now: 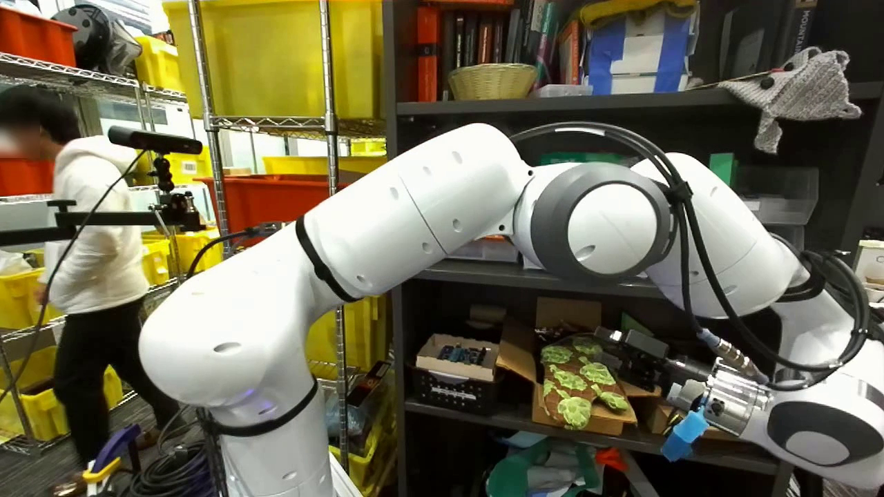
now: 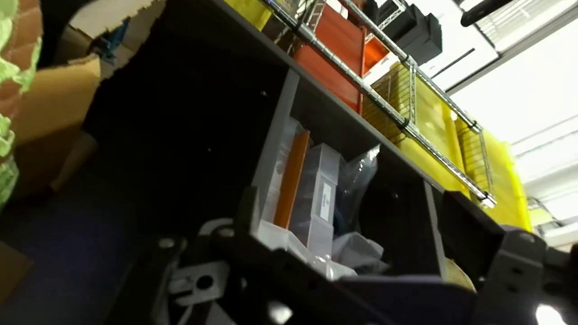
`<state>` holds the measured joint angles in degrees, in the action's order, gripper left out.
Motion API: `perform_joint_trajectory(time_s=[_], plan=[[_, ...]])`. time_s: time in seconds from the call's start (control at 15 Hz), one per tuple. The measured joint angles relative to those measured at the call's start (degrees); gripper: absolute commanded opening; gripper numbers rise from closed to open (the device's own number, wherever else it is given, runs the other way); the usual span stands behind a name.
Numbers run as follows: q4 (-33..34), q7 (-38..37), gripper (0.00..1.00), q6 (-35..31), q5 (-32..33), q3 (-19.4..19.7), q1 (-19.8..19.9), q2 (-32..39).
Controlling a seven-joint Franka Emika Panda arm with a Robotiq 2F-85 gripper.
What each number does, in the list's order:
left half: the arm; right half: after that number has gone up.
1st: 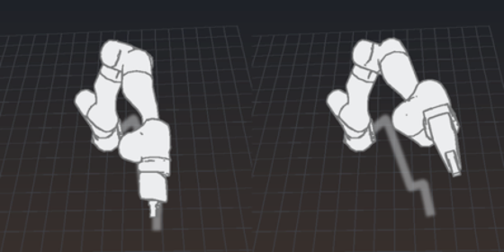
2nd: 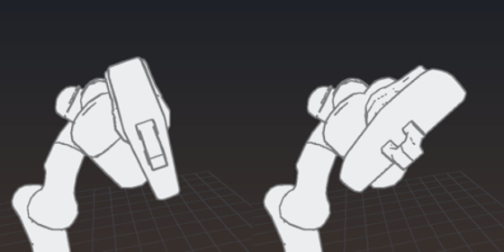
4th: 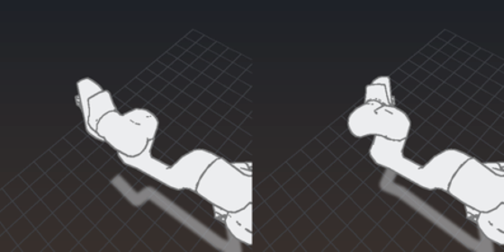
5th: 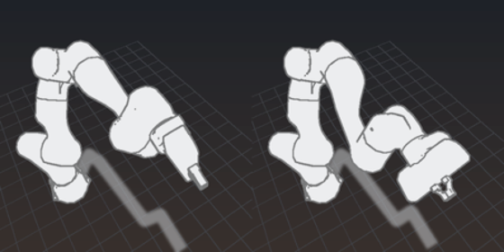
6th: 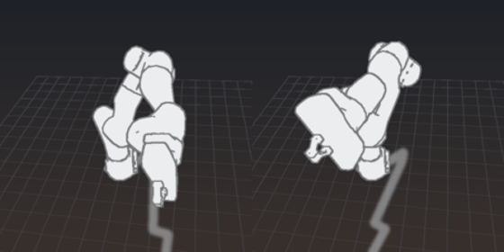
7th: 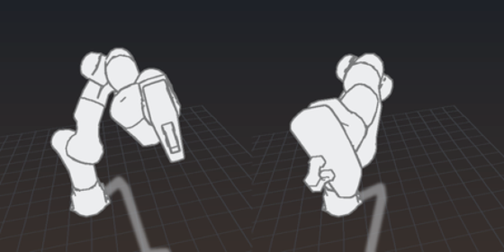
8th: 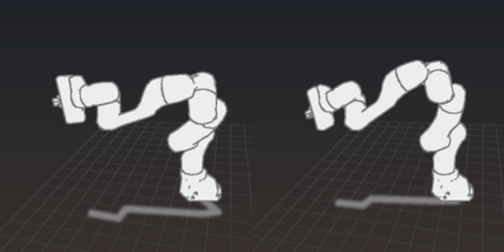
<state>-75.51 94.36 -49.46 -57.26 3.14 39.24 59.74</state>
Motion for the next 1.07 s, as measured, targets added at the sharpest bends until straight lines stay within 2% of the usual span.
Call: perform_joint_trajectory(time_s=[0.2,0.53,0.73,1.07], plan=[[3.7,-0.1,1.0,2.9,-6.3,-1.2,0.4,4.0],[8.4,-2.2,1.0,1.7,-13.7,-1.6,-0.6,8.9],[8.6,-4.8,1.0,-4.6,-15.8,-0.9,-1.8,9.4],[8.1,-10.4,1.0,-15.2,-15.5,0.5,-4.2,9.0]])
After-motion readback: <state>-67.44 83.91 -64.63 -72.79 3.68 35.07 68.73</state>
